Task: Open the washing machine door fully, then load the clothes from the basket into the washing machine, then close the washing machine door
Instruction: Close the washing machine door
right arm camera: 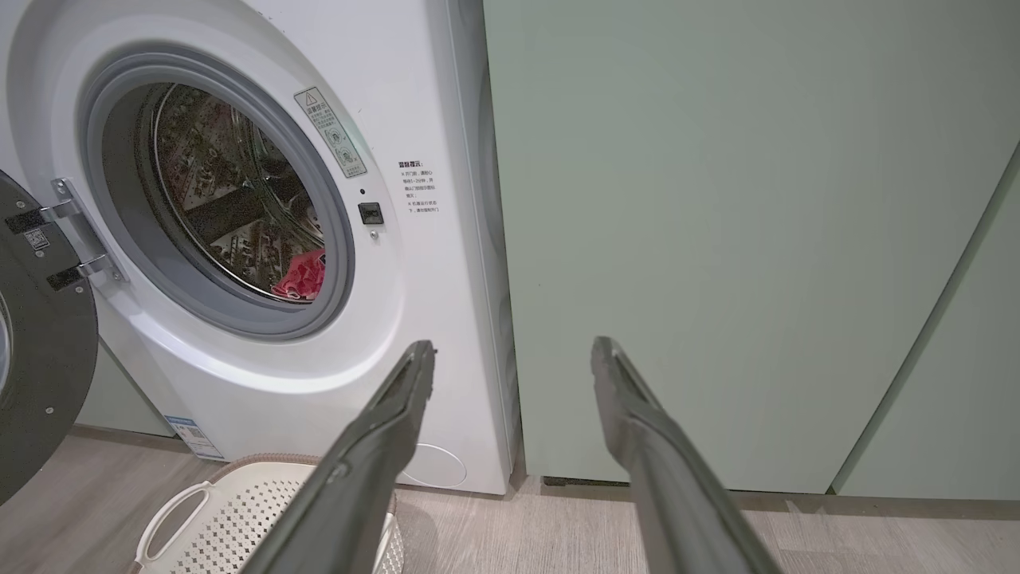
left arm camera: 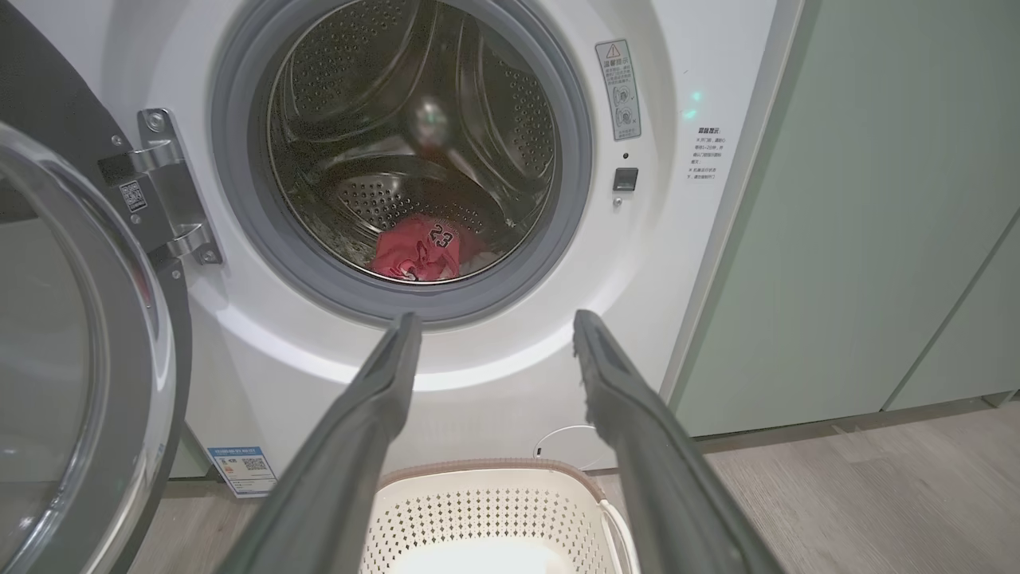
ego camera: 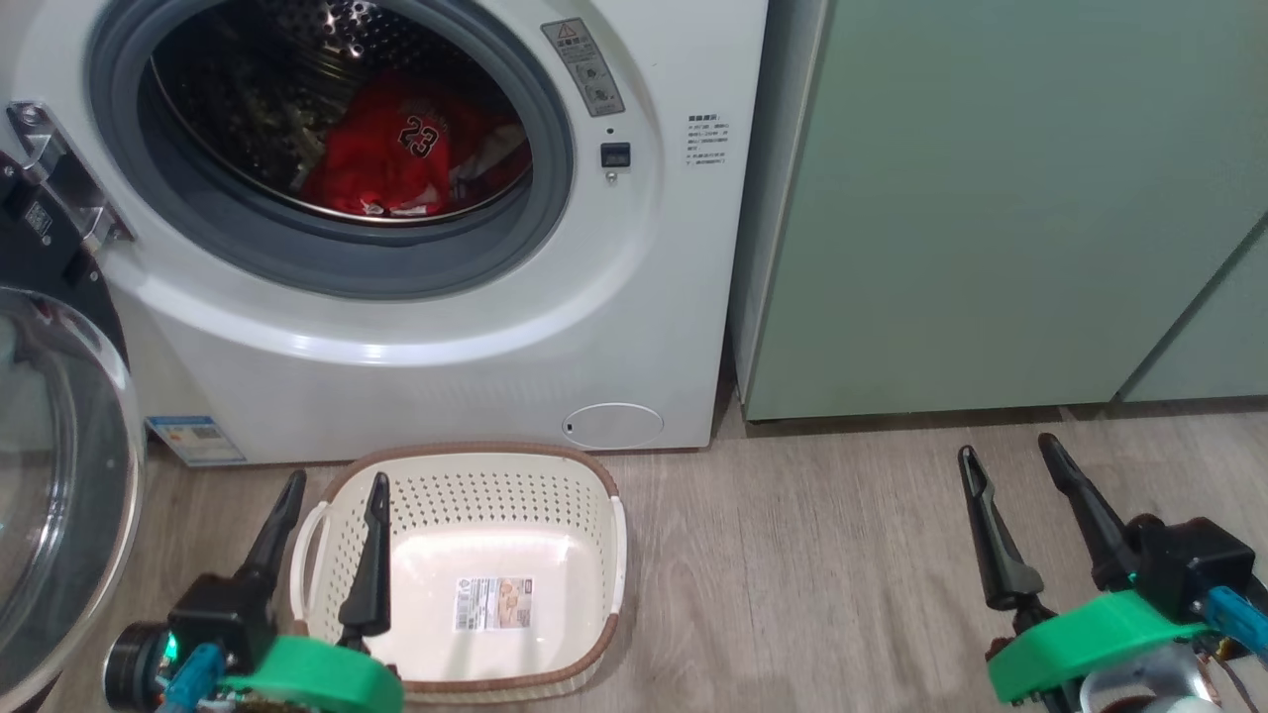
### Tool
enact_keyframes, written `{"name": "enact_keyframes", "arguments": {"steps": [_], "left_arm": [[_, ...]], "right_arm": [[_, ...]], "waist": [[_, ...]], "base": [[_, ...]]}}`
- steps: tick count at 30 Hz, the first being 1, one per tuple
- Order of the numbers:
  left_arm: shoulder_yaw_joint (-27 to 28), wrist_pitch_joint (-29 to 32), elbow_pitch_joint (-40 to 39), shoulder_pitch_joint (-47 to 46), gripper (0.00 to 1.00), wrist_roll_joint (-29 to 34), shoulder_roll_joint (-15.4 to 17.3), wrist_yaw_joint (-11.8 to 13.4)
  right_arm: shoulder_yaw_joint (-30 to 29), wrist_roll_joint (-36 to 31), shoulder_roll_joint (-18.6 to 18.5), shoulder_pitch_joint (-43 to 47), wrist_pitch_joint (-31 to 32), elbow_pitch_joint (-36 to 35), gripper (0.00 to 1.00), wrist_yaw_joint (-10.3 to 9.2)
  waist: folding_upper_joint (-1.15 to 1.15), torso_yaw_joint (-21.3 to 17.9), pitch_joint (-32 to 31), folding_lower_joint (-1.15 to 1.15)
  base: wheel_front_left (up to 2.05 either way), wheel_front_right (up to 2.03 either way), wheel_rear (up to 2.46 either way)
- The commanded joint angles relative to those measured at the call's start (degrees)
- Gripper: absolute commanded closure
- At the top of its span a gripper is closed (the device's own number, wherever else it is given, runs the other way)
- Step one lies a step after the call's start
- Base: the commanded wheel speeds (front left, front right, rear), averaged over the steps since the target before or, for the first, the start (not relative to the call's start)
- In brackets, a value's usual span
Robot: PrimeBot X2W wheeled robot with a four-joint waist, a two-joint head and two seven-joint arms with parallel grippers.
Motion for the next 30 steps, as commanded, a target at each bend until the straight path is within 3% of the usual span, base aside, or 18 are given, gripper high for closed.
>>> {"name": "enact_keyframes", "arguments": {"steps": [1, 21, 30], "left_arm": [[2.0, 0.0, -1.5, -2.6, 0.0, 0.0, 0.9, 0.3], [1.6, 0.0, -1.2, -2.8, 0.0, 0.4, 1.4, 1.6], [1.3, -0.1, -1.4, -2.7, 0.0, 0.1, 1.6, 1.7]], "right_arm": [[1.1, -0.4, -0.3, -1.4, -0.1, -2.4, 0.0, 0.0], [1.3, -0.4, -0.3, -1.3, 0.0, -2.7, 0.0, 0.0], [1.3, -0.3, -0.3, -1.3, 0.0, -2.7, 0.0, 0.0]], "waist": [[0.0, 0.0, 0.0, 0.0], [0.0, 0.3, 0.1, 0.0], [0.0, 0.4, 0.0, 0.0]], "base": [[0.0, 0.0, 0.0], [0.0, 0.0, 0.0], [-1.09, 1.09, 0.0]]}}
